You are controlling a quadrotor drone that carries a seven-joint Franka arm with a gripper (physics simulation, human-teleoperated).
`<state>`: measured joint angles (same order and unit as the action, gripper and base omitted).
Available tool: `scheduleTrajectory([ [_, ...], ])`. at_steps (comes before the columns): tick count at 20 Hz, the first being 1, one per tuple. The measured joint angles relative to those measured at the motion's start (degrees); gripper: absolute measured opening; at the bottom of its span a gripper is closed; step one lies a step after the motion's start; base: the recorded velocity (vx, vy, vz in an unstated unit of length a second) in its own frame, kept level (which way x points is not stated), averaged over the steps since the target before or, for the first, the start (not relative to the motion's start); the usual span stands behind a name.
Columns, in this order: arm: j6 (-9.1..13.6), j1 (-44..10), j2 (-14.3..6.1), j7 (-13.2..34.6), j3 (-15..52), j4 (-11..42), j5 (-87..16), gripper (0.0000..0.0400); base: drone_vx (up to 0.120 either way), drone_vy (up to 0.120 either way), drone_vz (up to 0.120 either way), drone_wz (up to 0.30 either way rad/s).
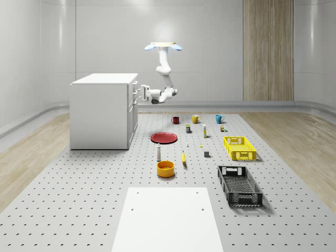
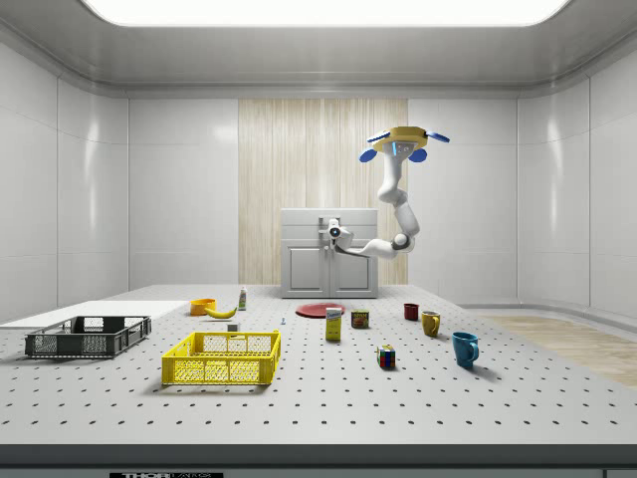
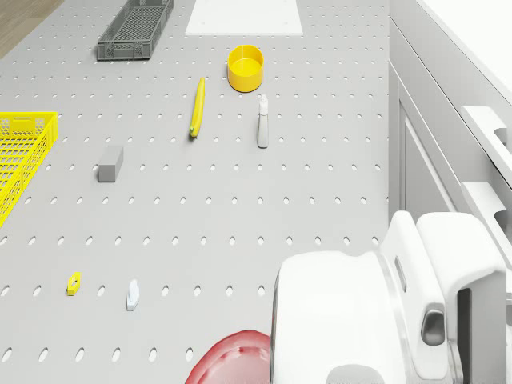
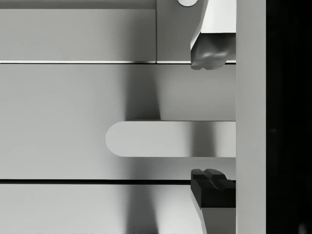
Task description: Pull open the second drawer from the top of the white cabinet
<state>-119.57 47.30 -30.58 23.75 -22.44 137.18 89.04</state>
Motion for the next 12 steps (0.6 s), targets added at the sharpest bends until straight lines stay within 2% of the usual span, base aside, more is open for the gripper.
scheduleTrajectory([
  [12,0.6,-3.3,2.5,-1.1,4.6,-0.8,3.4,0.0300,0.000,0.000,0.000,0.000],
])
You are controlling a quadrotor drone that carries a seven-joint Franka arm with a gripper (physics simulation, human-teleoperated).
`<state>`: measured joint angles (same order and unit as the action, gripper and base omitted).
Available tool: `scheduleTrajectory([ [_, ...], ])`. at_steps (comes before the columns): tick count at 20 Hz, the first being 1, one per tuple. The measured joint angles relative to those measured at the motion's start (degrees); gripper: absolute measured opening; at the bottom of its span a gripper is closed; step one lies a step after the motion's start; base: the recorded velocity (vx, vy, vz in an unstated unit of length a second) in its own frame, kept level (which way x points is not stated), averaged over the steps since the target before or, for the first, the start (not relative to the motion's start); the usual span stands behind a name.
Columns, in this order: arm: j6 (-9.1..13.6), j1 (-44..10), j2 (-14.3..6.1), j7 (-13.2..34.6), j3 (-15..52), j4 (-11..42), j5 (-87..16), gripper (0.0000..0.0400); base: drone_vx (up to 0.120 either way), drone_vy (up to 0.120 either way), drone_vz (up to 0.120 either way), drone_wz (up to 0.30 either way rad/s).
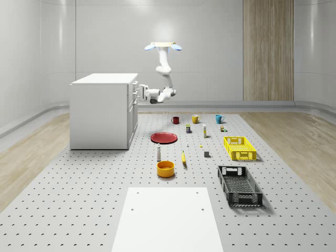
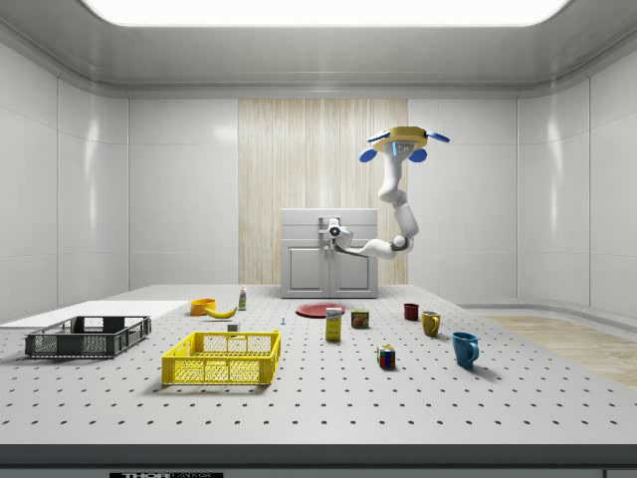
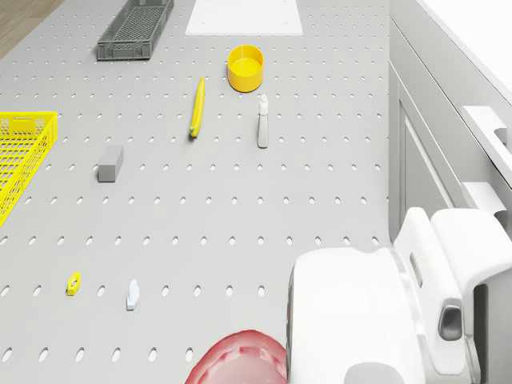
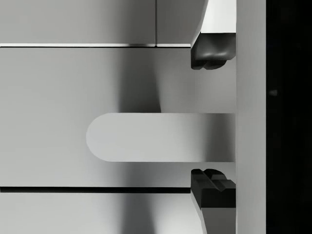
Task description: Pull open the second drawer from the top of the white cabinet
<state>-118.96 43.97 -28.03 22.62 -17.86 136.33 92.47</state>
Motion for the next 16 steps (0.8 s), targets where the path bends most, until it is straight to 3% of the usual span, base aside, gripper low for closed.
scheduleTrajectory([
  [3,0.2,-0.9,0.4,-0.1,1.1,-0.2,0.6,0.0300,0.000,0.000,0.000,0.000],
  [5,0.4,-1.5,0.6,-0.1,1.7,-0.3,0.9,0.0221,0.000,0.000,0.000,0.000],
  [7,0.6,-2.2,0.8,-0.1,2.3,-0.3,1.1,0.0179,0.000,0.000,0.000,0.000],
  [8,0.7,-2.6,0.7,1.3,2.7,-0.5,0.5,0.0194,0.000,0.000,0.000,0.000],
  [11,1.0,-3.5,1.0,0.7,3.4,-0.5,0.5,0.0174,0.000,0.000,0.000,0.000],
  [12,0.9,-3.9,0.7,4.4,3.8,-1.0,-0.7,0.0226,0.000,0.000,0.000,0.000],
  [14,1.0,-4.4,0.8,4.1,4.2,-1.0,-0.8,0.0211,0.000,0.000,0.000,0.000],
  [15,1.0,-4.7,0.4,7.9,4.5,-1.5,-2.1,0.0263,0.000,0.000,0.000,0.000],
  [16,1.1,-5.0,0.3,6.0,4.5,-1.3,-2.6,0.0245,0.000,0.000,0.000,0.000],
])
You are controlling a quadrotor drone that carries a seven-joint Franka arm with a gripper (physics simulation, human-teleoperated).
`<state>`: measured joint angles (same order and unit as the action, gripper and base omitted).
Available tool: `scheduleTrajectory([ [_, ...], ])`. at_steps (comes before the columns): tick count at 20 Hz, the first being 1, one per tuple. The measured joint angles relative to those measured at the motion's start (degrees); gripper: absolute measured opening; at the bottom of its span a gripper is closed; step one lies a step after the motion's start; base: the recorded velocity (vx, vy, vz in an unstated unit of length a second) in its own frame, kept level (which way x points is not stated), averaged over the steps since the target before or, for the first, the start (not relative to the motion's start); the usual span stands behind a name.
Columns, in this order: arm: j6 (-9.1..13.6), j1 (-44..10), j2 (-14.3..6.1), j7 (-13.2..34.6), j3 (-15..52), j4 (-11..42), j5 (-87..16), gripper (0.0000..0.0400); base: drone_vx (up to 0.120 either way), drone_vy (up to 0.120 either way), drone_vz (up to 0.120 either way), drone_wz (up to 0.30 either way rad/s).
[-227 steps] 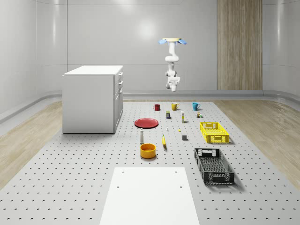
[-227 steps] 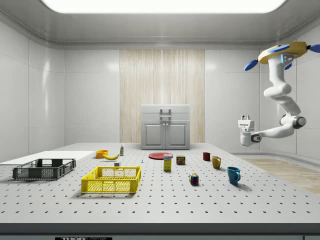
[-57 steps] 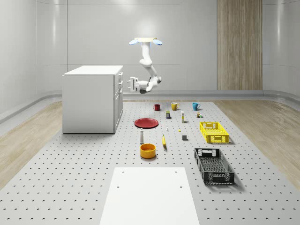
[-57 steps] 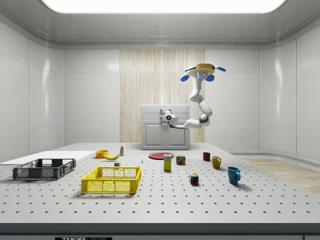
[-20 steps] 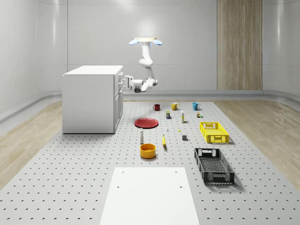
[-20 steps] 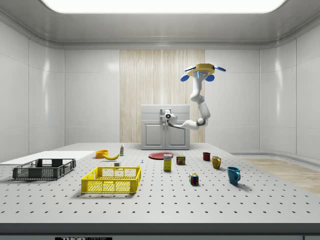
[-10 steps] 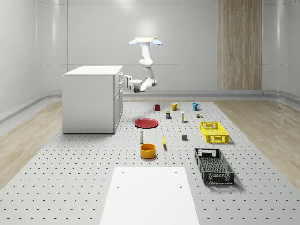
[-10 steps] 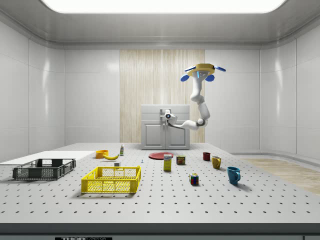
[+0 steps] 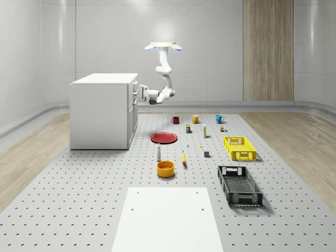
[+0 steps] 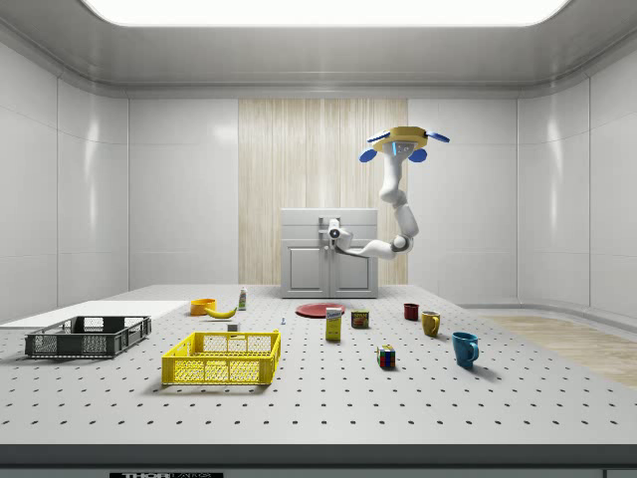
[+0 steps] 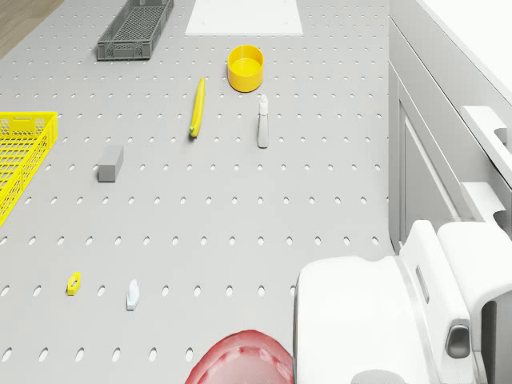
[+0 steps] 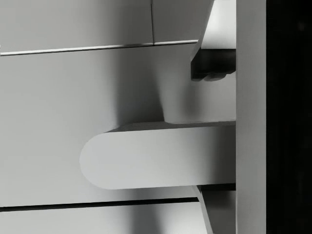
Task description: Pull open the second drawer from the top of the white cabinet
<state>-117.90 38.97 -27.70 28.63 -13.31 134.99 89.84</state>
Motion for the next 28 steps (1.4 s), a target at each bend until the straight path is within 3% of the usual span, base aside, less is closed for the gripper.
scheduleTrajectory([
  [2,0.2,-0.6,-0.4,0.7,0.2,-0.1,-1.0,0.0265,0.000,0.000,0.000,0.000],
  [6,1.1,-1.3,-0.1,-2.5,0.3,0.8,0.9,0.0200,0.000,0.000,0.000,0.000],
  [8,1.5,-1.9,-0.5,0.0,0.4,0.7,0.1,0.0238,0.000,0.000,0.000,0.000],
  [10,1.6,-2.5,-1.4,5.4,0.7,0.1,-2.4,0.0328,0.000,0.000,0.000,0.000],
  [14,2.4,-2.9,-1.2,-0.3,0.1,1.3,-0.7,0.0232,0.000,0.000,0.000,0.000],
  [16,2.7,-3.3,-2.1,4.1,0.0,0.9,-2.8,0.0308,0.000,0.000,0.000,0.000],
  [23,5.0,-4.5,-1.9,-4.0,-1.3,3.1,-0.5,0.0166,0.000,0.000,0.000,0.000],
  [28,7.0,-6.1,-2.9,-3.3,-2.2,3.8,-1.7,0.0159,0.000,0.000,0.000,0.000],
])
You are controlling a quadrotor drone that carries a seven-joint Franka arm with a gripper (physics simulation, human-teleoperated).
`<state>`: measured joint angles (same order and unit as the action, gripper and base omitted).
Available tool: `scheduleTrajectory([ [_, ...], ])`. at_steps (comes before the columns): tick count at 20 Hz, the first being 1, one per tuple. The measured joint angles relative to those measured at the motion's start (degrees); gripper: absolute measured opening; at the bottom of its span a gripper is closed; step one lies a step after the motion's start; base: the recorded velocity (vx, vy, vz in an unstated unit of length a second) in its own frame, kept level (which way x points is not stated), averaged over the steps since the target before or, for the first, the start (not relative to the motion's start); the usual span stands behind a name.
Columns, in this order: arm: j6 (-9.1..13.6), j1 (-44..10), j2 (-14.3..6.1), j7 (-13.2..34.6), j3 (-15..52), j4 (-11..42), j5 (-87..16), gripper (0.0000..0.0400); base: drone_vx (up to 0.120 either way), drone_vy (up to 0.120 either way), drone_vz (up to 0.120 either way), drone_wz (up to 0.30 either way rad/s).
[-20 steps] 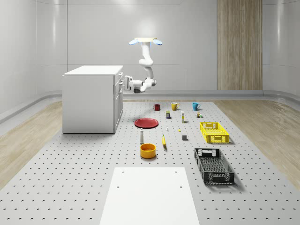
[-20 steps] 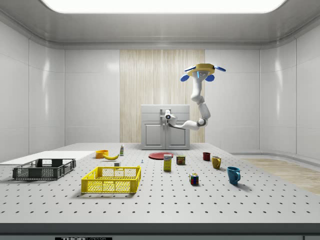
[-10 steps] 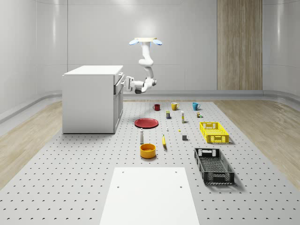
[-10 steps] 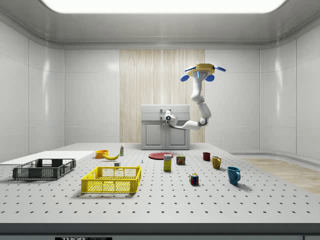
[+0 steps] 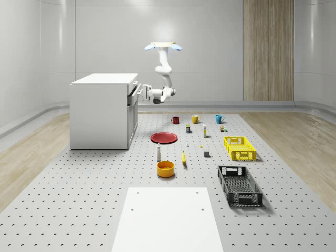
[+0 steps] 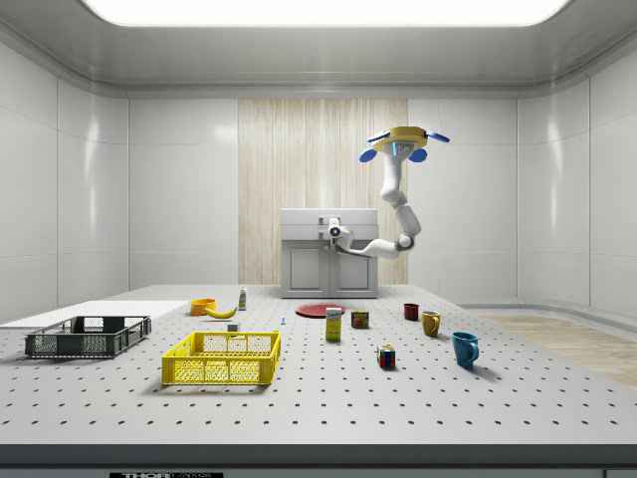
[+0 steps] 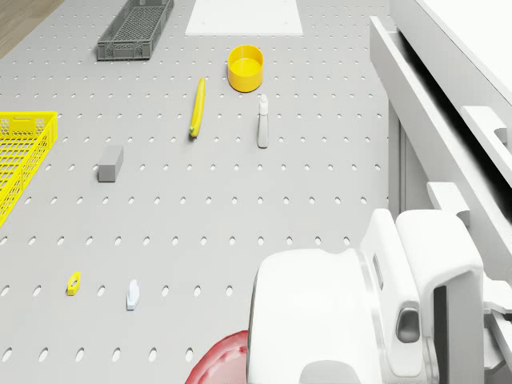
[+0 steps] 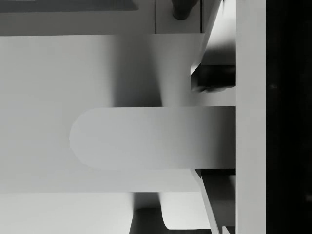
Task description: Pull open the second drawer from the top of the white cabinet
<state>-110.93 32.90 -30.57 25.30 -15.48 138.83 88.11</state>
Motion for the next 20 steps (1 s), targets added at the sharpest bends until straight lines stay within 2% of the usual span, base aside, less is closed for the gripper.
scheduleTrajectory([
  [2,0.8,-0.6,-0.4,0.5,-0.5,0.3,-0.7,0.0160,0.000,0.000,0.000,0.000],
  [4,1.1,-1.1,-1.6,6.0,-0.6,-0.5,-3.3,0.0263,0.000,0.000,0.000,0.000],
  [6,1.8,-1.4,-1.9,4.5,-1.5,0.0,-4.0,0.0235,0.000,0.000,0.000,0.000],
  [8,2.8,-1.8,-1.6,0.8,-2.5,0.9,-3.5,0.0189,0.000,0.000,0.000,0.000],
  [10,3.6,-2.2,-1.9,0.6,-3.0,1.1,-3.6,0.0158,0.000,0.000,0.000,0.000],
  [14,4.7,-2.9,-2.2,1.1,-3.8,1.3,-4.4,0.0156,0.000,0.000,0.000,0.000],
  [15,5.2,-3.1,-1.8,-1.9,-4.3,1.8,-4.1,0.0143,0.000,0.000,0.000,0.000],
  [17,6.2,-3.7,-2.2,-1.3,-4.9,1.8,-4.8,0.0126,0.000,0.000,0.000,0.000],
  [20,7.6,-4.5,-2.9,0.8,-6.1,1.8,-6.4,0.0139,0.000,0.000,0.000,0.000],
])
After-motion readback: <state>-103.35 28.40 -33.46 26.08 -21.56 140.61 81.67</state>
